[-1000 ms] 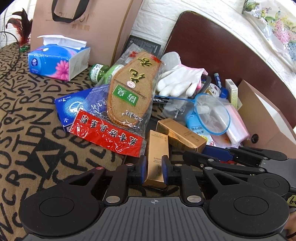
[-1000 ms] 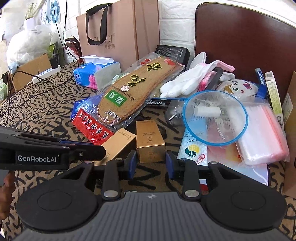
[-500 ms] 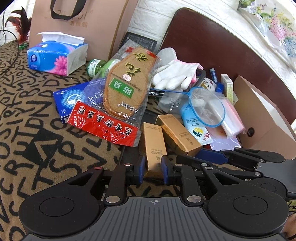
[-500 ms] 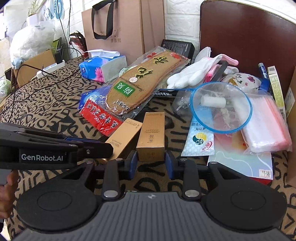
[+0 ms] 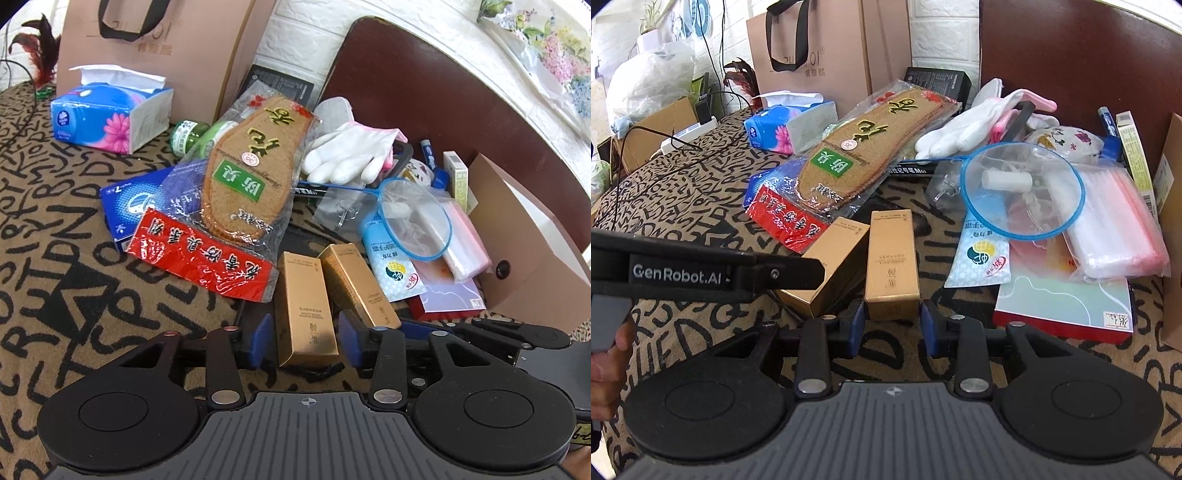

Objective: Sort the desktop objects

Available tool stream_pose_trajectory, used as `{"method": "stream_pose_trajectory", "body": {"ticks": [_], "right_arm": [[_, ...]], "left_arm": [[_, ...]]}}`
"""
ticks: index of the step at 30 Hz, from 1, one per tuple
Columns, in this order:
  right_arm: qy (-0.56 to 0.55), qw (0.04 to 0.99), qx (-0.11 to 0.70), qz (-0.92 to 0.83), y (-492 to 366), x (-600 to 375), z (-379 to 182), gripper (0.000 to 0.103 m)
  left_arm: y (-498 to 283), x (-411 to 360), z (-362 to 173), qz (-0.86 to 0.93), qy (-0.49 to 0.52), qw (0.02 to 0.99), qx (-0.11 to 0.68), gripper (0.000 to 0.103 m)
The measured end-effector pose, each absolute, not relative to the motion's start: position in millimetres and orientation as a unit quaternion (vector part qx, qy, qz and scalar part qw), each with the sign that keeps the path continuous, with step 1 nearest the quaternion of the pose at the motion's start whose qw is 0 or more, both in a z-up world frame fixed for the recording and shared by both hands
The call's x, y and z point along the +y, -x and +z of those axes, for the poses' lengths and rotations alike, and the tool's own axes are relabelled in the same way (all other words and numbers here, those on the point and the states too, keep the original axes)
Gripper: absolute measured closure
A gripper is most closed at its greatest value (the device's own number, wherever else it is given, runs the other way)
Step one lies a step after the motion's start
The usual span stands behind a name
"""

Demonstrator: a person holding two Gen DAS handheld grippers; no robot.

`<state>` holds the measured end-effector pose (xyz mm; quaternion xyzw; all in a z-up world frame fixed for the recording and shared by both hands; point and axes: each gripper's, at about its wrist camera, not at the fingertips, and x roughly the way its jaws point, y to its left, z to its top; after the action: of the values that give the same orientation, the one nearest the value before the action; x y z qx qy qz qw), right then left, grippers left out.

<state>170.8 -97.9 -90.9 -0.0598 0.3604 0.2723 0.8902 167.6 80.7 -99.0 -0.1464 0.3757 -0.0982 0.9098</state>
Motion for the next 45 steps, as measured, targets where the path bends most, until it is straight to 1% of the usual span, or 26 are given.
{"method": "stream_pose_trajectory", "body": {"ticks": [6,8,9,10,11,12,13,20,27,41,43,45], "right_arm": [[0.055,0.890,0.362,0.271,-172.2,-101.0,-92.2,0.066],[0.054,0.890,0.362,0.271,-172.5,-102.0,-92.6,0.066],[0.054,0.890,0.362,0.270,-172.6,-102.6,-92.7,0.066],[0.053,0.891,0.363,0.269,-172.9,-103.5,-92.7,0.066],[0.051,0.891,0.363,0.268,-173.2,-104.5,-92.8,0.066],[0.050,0.891,0.364,0.267,-173.6,-105.5,-92.9,0.066],[0.049,0.891,0.364,0.266,-173.7,-106.5,-93.1,0.066],[0.053,0.890,0.368,0.263,-169.4,-107.3,-92.7,0.066],[0.052,0.892,0.363,0.265,-154.1,-112.6,-85.3,0.066],[0.051,0.891,0.362,0.270,-131.7,-118.7,-82.9,0.066],[0.050,0.893,0.356,0.271,-132.2,-117.7,-80.9,0.063],[0.053,0.894,0.351,0.271,-134.3,-114.2,-79.5,0.062]], "left_arm": [[-174.3,77.7,-105.5,-0.089,0.136,0.910,0.381,0.031],[-175.8,77.8,-108.9,-0.089,0.134,0.910,0.382,0.031],[-175.9,77.6,-109.7,-0.090,0.132,0.910,0.383,0.033],[-176.0,77.4,-109.8,-0.090,0.128,0.910,0.383,0.035],[-176.0,77.2,-109.6,-0.087,0.123,0.911,0.383,0.040],[-176.5,77.5,-109.5,-0.088,0.121,0.911,0.385,0.063],[-177.4,78.5,-109.9,-0.094,0.126,0.908,0.388,0.067],[-171.2,75.8,-106.1,-0.091,0.117,0.910,0.388,0.070],[-147.7,79.5,-98.3,-0.085,0.118,0.912,0.383,0.072],[-99.9,77.5,-89.0,-0.081,0.094,0.915,0.385,0.072],[-99.1,76.7,-88.9,-0.079,0.091,0.914,0.387,0.072],[-101.6,74.4,-89.3,-0.077,0.087,0.914,0.389,0.070]]}}
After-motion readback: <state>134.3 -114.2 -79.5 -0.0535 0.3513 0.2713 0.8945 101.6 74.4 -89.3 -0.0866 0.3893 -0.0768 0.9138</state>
